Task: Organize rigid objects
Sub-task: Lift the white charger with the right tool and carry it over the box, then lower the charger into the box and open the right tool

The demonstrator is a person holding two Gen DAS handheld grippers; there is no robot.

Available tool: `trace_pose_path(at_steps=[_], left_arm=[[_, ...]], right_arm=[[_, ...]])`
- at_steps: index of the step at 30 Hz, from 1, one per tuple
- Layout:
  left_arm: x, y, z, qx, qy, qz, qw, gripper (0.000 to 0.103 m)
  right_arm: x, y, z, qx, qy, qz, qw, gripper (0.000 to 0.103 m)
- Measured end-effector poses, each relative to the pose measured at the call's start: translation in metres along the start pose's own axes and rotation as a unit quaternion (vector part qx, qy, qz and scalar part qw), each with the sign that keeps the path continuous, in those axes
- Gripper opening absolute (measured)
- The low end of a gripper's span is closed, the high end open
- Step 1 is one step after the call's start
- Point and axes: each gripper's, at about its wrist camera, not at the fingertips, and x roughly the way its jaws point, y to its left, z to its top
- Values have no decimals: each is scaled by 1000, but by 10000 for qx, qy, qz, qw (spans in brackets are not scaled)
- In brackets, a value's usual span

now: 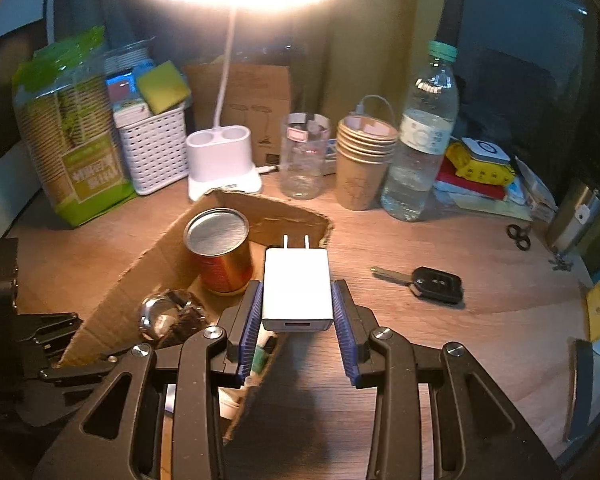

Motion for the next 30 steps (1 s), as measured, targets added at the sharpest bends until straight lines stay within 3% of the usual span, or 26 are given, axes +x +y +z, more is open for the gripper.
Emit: trace_pose_path(at_steps=[30], left_arm=[[0,0,0,0,3,-11,10000,23]], right_arm=[[37,32,-1,-309,412,394,9979,37]])
